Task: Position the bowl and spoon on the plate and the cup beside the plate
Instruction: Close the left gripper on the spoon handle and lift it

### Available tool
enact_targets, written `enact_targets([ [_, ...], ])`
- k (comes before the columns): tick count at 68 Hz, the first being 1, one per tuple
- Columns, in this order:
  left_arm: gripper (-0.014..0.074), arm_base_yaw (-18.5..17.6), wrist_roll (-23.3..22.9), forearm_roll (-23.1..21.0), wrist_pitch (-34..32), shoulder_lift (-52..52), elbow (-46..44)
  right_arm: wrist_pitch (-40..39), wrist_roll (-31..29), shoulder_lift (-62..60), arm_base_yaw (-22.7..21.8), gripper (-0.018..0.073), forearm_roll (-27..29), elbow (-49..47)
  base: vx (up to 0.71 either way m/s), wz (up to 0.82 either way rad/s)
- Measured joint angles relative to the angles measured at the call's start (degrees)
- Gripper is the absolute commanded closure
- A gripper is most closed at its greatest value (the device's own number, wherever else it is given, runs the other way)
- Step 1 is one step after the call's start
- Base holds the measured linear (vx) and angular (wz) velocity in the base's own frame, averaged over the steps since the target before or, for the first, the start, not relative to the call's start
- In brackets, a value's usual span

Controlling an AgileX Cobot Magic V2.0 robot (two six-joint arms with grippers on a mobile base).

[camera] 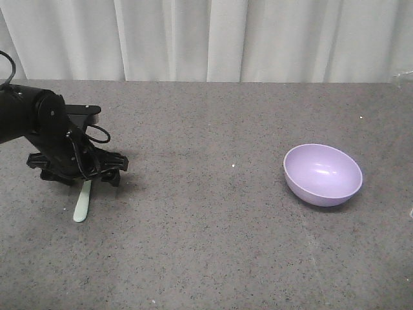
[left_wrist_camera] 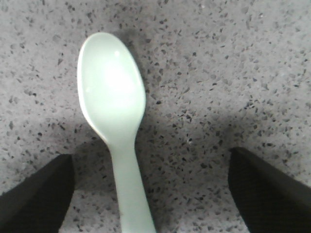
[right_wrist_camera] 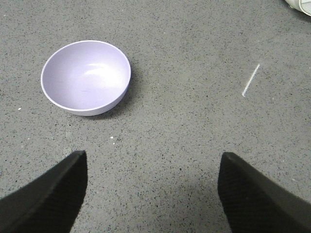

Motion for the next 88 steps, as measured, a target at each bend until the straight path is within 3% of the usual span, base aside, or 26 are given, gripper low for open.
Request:
enact_targets([
  [20, 0.0046, 0.0, -0.3, 0.9, -0.8, 0.6, -0.4, 0.0, 0.0, 0.0, 0.0, 0.001, 0.0, 0.0, 0.0, 0.0],
  [33, 0.0128, 0.0, -0.3, 0.9, -0.8, 0.6, -0.4, 0.0, 0.0, 0.0, 0.0, 0.001, 0.0, 0.0, 0.0, 0.0],
  [73, 0.0607, 0.0, -0.4, 1.1, 0.0, 0.7, -0.5, 0.0, 0.0, 0.0, 0.0, 0.001, 0.0, 0.0, 0.0, 0.0],
  [88, 0.0604, 0.0, -0.4, 1.1, 0.0, 0.7, -0.5, 0.0, 0.0, 0.0, 0.0, 0.001, 0.0, 0.0, 0.0, 0.0],
])
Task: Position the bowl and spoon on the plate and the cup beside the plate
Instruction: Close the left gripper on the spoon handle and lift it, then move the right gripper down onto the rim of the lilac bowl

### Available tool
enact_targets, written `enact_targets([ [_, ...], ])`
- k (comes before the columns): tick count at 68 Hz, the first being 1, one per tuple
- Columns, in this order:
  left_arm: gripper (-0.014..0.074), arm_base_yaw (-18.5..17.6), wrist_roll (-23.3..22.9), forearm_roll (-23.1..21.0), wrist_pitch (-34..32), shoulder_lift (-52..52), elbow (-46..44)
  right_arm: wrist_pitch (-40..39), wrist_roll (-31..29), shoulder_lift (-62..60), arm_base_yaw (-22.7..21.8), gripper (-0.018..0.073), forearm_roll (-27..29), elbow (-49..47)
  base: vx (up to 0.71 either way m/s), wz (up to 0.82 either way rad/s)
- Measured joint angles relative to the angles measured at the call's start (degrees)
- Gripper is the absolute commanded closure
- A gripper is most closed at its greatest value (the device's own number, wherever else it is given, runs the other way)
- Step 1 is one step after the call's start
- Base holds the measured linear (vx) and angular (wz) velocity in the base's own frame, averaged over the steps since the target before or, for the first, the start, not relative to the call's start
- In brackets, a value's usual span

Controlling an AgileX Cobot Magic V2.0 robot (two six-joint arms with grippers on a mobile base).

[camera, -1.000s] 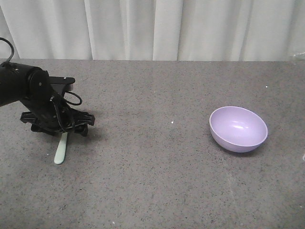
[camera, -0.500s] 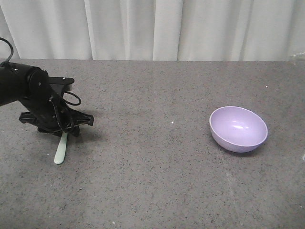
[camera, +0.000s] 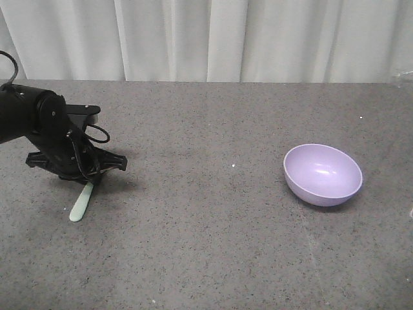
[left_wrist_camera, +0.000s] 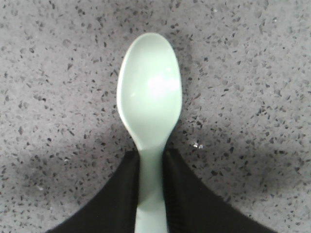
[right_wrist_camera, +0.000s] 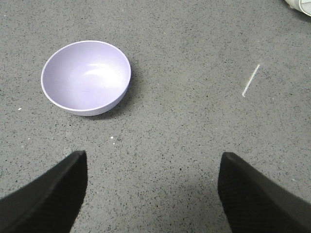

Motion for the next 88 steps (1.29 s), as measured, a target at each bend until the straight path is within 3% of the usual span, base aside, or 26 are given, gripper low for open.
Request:
enact_targets([
  [18, 0.0604, 0.0, 0.0, -0.3, 1.4, -4.8, 0.3, 0.0, 0.0, 0.0, 0.0, 0.001, 0.0, 0.0, 0.0, 0.0],
  [62, 0.0604, 0.0, 1.1, -0.6, 11.5, -39.0, 0.3, 0.0, 0.0, 0.0, 0.0, 0.001, 0.1, 0.0, 0.0, 0.0],
  [88, 0.0604, 0.0, 1.2, -0.6, 14.5, -47.5, 0.3, 0.0, 0.0, 0.0, 0.0, 0.001, 0.7, 0.0, 0.0, 0.0],
])
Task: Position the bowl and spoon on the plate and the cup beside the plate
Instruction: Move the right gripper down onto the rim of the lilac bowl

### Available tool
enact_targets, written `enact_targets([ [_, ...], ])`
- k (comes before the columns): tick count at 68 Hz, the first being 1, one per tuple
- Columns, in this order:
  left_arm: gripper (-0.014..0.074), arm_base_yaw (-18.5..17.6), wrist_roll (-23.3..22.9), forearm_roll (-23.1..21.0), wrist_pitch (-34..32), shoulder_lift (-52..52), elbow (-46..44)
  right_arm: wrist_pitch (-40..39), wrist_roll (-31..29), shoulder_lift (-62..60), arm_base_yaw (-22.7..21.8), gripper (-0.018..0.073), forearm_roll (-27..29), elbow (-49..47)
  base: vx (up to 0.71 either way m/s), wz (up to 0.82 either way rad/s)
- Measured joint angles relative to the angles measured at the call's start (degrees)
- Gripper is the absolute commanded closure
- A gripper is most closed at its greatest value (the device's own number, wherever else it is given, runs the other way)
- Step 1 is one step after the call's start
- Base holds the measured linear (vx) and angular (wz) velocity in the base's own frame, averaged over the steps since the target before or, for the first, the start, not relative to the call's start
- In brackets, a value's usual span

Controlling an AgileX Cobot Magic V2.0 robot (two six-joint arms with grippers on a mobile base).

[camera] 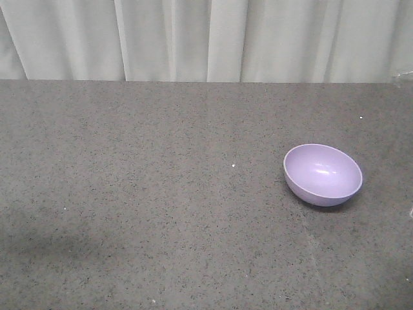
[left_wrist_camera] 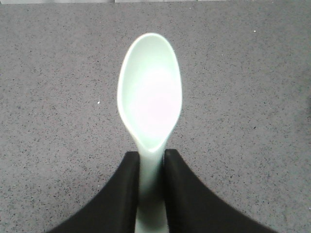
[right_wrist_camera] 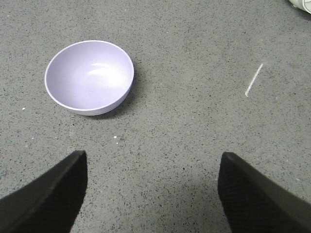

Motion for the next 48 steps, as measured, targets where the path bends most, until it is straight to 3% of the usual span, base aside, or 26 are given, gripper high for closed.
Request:
enact_targets([
  [22, 0.0604, 0.0, 0.0, 0.0, 0.7, 0.0, 0.0, -4.6, -0.1, 3.0, 0.0, 0.001, 1.2, -0.3, 0.0, 0.0],
  [48, 0.0604, 0.0, 0.0, 0.0, 0.7, 0.0, 0.0, -13.2, -0.5, 24.6, 0.0, 0.001, 1.2, -0.4, 0.0, 0.0],
])
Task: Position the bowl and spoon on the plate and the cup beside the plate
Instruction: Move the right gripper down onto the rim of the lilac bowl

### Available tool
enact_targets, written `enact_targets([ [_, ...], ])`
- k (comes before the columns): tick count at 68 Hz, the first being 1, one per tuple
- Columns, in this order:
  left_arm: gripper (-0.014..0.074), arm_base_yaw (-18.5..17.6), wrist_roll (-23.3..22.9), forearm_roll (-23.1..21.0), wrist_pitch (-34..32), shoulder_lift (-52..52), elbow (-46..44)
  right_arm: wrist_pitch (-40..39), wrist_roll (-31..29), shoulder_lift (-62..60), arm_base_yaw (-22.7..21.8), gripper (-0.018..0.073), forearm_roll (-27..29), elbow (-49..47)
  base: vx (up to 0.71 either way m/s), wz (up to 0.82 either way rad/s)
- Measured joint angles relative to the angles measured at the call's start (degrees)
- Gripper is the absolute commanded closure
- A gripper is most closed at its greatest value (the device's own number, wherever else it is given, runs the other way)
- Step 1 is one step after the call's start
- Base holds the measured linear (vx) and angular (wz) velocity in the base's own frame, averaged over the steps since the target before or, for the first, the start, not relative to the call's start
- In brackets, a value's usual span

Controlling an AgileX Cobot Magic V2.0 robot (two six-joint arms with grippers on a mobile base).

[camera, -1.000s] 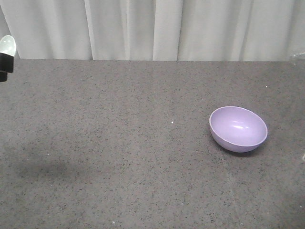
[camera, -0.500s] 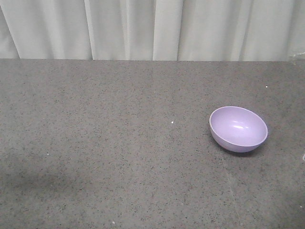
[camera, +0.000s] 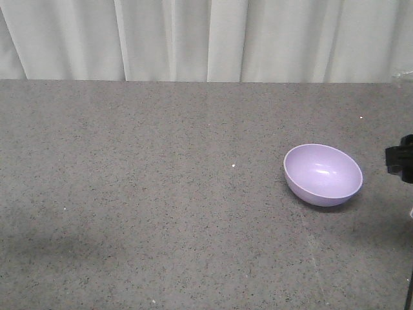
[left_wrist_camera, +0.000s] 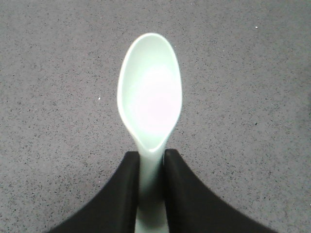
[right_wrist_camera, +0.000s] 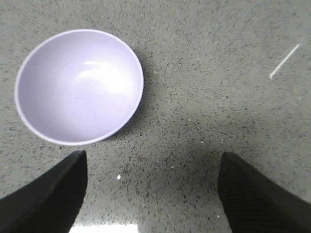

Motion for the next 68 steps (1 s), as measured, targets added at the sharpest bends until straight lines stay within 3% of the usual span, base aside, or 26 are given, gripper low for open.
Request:
enact_targets([
  [26, 0.0604, 0.0, 0.0, 0.0, 0.0, 0.0, 0.0, -4.5, -0.1, 18.7, 0.0, 0.001, 0.1, -7.9, 0.0, 0.0],
  [49, 0.0604, 0.0, 0.0, 0.0, 0.0, 0.0, 0.0, -10.1, -0.1, 29.5, 0.0, 0.0025, 0.1, -8.3, 0.0, 0.0],
  [59, 0.0603, 0.0, 0.0, 0.0, 0.0, 0.0, 0.0, -11.6, -0.2, 32.6, 0.0, 0.009, 0.1, -8.3, 0.0, 0.0],
  [68, 0.0603, 0.0, 0.0, 0.0, 0.0, 0.0, 0.0, -11.7, -0.2, 33.4, 0.0, 0.0246, 1.0, -8.3, 0.0, 0.0],
])
